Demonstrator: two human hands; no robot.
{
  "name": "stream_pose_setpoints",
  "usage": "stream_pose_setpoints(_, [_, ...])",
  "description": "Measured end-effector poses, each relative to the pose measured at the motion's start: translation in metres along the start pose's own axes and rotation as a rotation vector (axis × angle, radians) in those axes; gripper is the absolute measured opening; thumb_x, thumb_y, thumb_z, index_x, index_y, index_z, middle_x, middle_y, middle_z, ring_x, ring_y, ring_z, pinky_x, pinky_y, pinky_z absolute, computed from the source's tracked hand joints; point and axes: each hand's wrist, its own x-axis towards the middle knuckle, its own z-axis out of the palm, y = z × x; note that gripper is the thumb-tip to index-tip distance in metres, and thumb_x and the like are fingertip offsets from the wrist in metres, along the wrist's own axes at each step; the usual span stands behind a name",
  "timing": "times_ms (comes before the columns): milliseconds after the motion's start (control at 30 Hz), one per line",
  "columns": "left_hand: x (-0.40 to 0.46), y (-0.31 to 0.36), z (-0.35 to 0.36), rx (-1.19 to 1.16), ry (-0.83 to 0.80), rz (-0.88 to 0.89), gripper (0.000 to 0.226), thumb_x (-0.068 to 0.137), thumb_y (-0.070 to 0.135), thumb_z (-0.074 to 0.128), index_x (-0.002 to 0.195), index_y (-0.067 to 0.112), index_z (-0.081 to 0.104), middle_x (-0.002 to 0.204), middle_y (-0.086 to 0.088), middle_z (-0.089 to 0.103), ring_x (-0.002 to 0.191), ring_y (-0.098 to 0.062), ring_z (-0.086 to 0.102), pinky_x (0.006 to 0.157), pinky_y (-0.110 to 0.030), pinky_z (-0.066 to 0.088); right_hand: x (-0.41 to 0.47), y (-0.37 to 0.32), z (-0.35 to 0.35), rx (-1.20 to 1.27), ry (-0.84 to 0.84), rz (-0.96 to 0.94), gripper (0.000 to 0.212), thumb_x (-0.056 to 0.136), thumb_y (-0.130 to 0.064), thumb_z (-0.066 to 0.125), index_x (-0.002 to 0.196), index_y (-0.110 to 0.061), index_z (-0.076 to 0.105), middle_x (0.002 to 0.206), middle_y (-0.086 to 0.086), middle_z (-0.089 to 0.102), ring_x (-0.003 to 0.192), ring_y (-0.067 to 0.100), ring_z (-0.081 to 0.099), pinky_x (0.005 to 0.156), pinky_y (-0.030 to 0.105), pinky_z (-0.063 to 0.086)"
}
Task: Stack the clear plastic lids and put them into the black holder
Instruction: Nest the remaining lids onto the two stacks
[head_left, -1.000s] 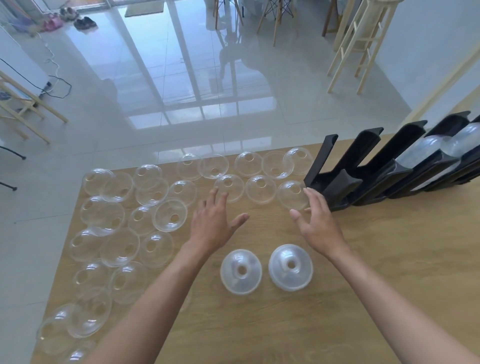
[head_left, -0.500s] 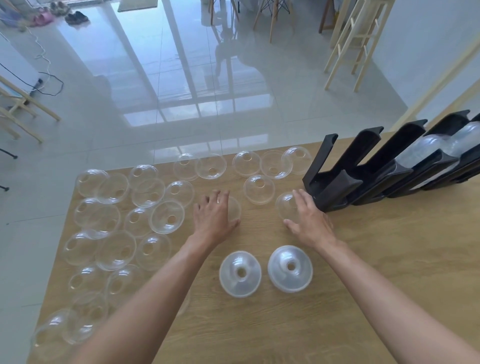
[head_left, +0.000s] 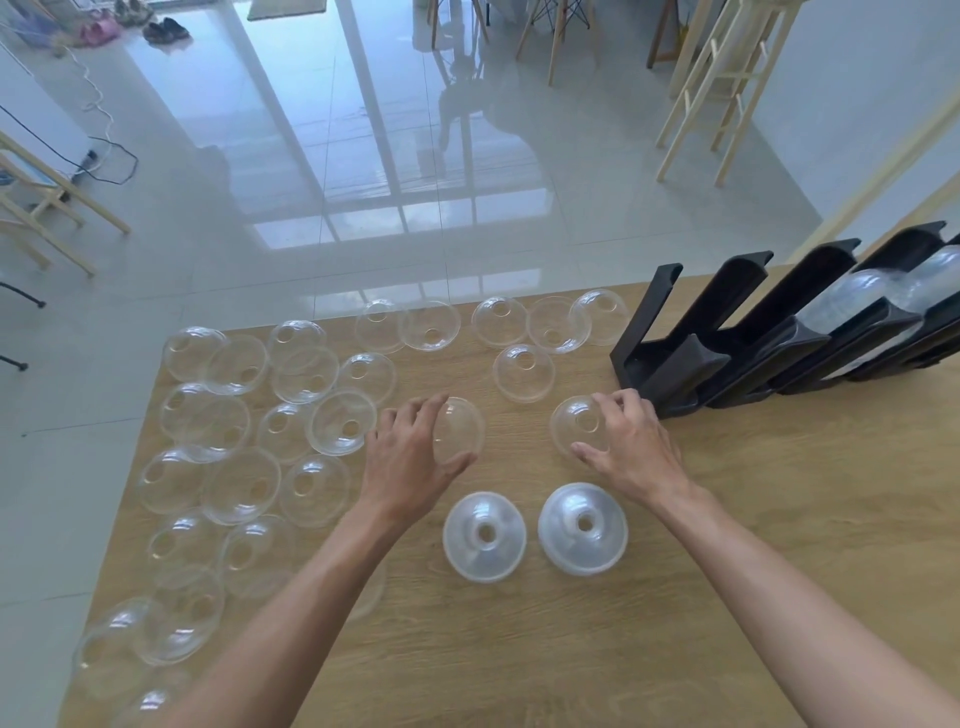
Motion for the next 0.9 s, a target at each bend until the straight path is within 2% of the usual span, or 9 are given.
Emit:
stream_pose_setpoints(100, [-0.019,0.007,-0.02,-0.049,0.043,0.041,0.086,0.08,0.064,0.079,0.152,0.029,0.049,0.149,0.001,0.055,0.133,-0.026,0.048,0.106,-0.046,0.04,0.003,-0.002,0.006,0.056,-0.029,0.012,0.068,0.089,-0.045,0.08,0.145,-0.016,0.052,0.133,0.004,0.05,0.122,0.024,0.054,0.092,0.041,0.057])
stream_pose_setpoints(200, [-0.042,0.017,-0.031,-0.054,0.062,0.09,0.085,0.078,0.067,0.078,0.15,0.03,0.052,0.145,0.003,0.057,0.127,-0.024,0.05,0.101,-0.043,0.042,0.009,-0.003,0.009,0.146,-0.086,0.017,0.077,0.089,-0.037,0.083,0.151,-0.012,0.046,0.148,0.007,0.047,0.137,0.027,0.049,0.111,0.045,0.048])
stream_pose_setpoints(267, [-0.058,0.022,-0.031,-0.045,0.044,0.123,0.084,0.077,0.068,0.076,0.149,0.032,0.052,0.143,0.006,0.056,0.125,-0.021,0.049,0.1,-0.042,0.042,0.012,-0.005,0.01,0.187,-0.123,0.012,0.083,0.087,-0.033,0.086,0.154,-0.01,0.042,0.155,0.008,0.047,0.143,0.027,0.047,0.118,0.045,0.042])
stream_pose_setpoints(400, [-0.086,0.03,-0.015,-0.005,-0.023,0.147,0.082,0.079,0.072,0.068,0.15,0.035,0.05,0.144,0.01,0.053,0.127,-0.019,0.045,0.101,-0.041,0.04,0.007,-0.009,0.003,0.268,-0.124,0.039,0.081,0.087,-0.034,0.085,0.153,-0.012,0.043,0.151,0.008,0.05,0.14,0.025,0.05,0.116,0.04,0.043])
stream_pose_setpoints(533, [-0.098,0.031,0.007,0.011,-0.113,0.114,0.083,0.083,0.073,0.064,0.154,0.038,0.042,0.15,0.01,0.046,0.132,-0.018,0.042,0.103,-0.038,0.038,-0.02,-0.012,-0.021,0.432,0.008,0.037,0.081,0.085,-0.044,0.085,0.152,-0.018,0.047,0.146,-0.001,0.049,0.135,0.011,0.048,0.111,0.025,0.036])
stream_pose_setpoints(633, [-0.102,0.03,0.019,-0.144,-0.151,0.062,0.083,0.085,0.067,0.07,0.156,0.037,0.037,0.152,0.008,0.04,0.138,-0.017,0.041,0.106,-0.039,0.043,-0.062,-0.01,-0.041,0.508,0.049,-0.016,0.079,0.082,-0.058,0.083,0.149,-0.034,0.048,0.141,-0.019,0.046,0.128,-0.008,0.047,0.103,0.015,0.036])
stream_pose_setpoints(733, [-0.105,0.03,0.031,-0.322,-0.158,0.013,0.088,0.085,0.054,0.08,0.158,0.033,0.035,0.157,0.003,0.031,0.144,-0.019,0.038,0.113,-0.037,0.045,-0.109,-0.013,-0.038,0.518,0.017,-0.061,0.079,0.082,-0.062,0.082,0.149,-0.042,0.045,0.143,-0.027,0.041,0.133,-0.013,0.043,0.096,0.008,0.039])
stream_pose_setpoints(800, [-0.106,0.029,0.039,-0.341,-0.171,0.001,0.093,0.084,0.054,0.082,0.159,0.035,0.031,0.162,0.0,0.027,0.148,-0.02,0.033,0.117,-0.038,0.041,-0.13,-0.015,-0.023,0.538,0.016,-0.065,0.081,0.084,-0.055,0.084,0.153,-0.036,0.045,0.147,-0.023,0.04,0.137,-0.008,0.044,0.101,0.003,0.039])
stream_pose_setpoints(900, [-0.102,0.026,0.045,-0.332,-0.174,-0.014,0.099,0.081,0.056,0.083,0.161,0.036,0.028,0.164,-0.002,0.029,0.149,-0.023,0.033,0.119,-0.043,0.041,-0.141,-0.016,0.002,0.568,0.018,-0.017,0.084,0.085,-0.048,0.085,0.156,-0.027,0.046,0.153,-0.02,0.038,0.144,-0.002,0.041,0.113,0.004,0.029])
